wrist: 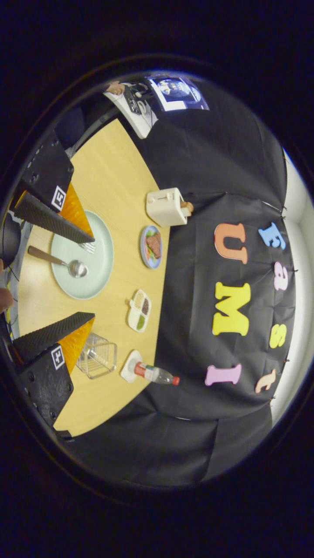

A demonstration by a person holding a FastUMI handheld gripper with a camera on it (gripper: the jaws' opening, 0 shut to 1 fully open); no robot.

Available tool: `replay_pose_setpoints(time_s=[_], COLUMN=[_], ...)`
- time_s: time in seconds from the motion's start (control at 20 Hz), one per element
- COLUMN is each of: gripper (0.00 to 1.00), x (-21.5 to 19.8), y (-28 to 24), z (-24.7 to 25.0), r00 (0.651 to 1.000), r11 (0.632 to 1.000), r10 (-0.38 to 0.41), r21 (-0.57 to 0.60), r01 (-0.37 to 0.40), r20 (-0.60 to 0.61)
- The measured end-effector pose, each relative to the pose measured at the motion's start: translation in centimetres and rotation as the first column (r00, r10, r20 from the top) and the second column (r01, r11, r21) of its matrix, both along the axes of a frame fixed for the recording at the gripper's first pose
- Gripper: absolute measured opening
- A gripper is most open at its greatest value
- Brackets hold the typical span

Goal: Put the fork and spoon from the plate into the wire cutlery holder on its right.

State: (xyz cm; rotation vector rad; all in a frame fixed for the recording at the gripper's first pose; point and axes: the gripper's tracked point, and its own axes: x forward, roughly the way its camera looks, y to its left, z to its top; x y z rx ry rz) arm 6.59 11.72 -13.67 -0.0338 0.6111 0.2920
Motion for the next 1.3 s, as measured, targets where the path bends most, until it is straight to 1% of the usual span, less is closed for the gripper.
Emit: replay_pose_setpoints(time_s=[0.2,0.35,0.45,0.55,0.65,0.75,0.9,0.95,1.0,1.05,1.15,1.2,1.25,1.3], gripper=[0.96,0.96,0.95,0.93,0.82,0.77,0.55,0.48,0.46,0.46,0.14,0.13,0.08,0.06], x=[0.8,0.4,0.1,0.6,0.8,1.0,0.8,0.7,0.6,0.7,0.6,0.4,0.4,0.4], y=[0.5,1.3,2.2,2.4,2.7,2.9,2.7,2.8,3.0,2.5,2.8,2.7,2.7,2.9], z=[-3.5,-5.7,-6.8,-7.6,-8.3,-9.1,-10.2,-10.4,-10.7,-10.6,-11.6,-12.0,-11.2,-11.5], r00=[0.987,0.961,0.946,0.944,0.936,0.928,0.909,0.902,0.900,0.892,0.879,0.874,0.877,0.867], r11=[0.997,0.998,0.998,0.997,0.996,0.996,0.996,0.996,0.997,0.994,0.996,0.996,0.997,0.998], r10=[0.012,0.007,0.010,0.007,-0.001,-0.012,-0.049,-0.050,-0.045,-0.075,-0.068,-0.070,-0.065,-0.060], r21=[-0.078,-0.065,-0.052,-0.068,-0.081,-0.086,-0.087,-0.084,-0.073,-0.099,-0.077,-0.084,-0.059,-0.053], r01=[-0.025,-0.026,-0.028,-0.031,-0.029,-0.021,0.015,0.016,0.014,0.034,0.036,0.034,0.042,0.039], r20=[-0.162,-0.276,-0.323,-0.331,-0.351,-0.373,-0.414,-0.428,-0.434,-0.445,-0.472,-0.480,-0.476,-0.495])
